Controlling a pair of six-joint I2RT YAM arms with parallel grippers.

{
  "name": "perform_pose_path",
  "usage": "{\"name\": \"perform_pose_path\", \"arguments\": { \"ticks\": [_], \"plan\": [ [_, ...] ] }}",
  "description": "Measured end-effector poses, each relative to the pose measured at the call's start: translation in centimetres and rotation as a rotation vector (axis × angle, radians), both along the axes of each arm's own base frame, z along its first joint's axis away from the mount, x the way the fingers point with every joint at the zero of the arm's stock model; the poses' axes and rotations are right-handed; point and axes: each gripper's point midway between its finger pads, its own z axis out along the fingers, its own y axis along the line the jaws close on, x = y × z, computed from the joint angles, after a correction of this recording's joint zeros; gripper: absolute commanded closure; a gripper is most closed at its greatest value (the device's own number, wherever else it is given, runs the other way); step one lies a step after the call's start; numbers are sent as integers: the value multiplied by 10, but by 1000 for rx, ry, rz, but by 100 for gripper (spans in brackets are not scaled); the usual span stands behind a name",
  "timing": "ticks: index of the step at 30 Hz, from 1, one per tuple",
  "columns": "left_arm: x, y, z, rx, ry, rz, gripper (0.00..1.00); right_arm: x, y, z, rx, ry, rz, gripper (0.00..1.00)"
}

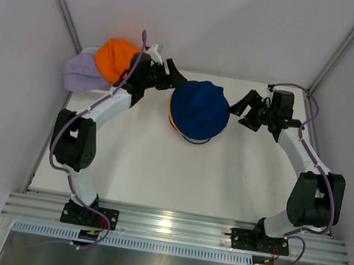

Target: Stack the hats

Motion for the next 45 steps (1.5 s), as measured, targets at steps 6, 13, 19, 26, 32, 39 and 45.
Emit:
{"name": "perform_pose_path", "arguments": {
  "ticks": [6, 13, 19, 26, 32, 39, 45],
  "plan": [
    [6, -4, -27, -16, 76, 8, 32, -15, 13, 16, 8, -36, 0, 13],
    [5, -11, -22, -94, 77, -1, 39, -10, 14, 27, 27, -70, -27, 12],
    [-2, -10, -43, -114, 137, 10, 44, -5, 19, 23, 34, -54, -31, 11],
    [-2, -13, -44, -176, 157, 12, 99, 6, 18, 31, 43, -77, -66, 10],
    [-6, -10, -61, -218, 217, 63, 99, 23, 13, 27, 35, -79, -130, 10],
    [-13, -2, -73, -225, 243, 119, 99, 33, 11, 1, 40, -8, -180, 11],
    [-19, -1, -76, -215, 230, 141, 99, 39, 14, -7, 50, 2, -194, 12]
  ]
}}
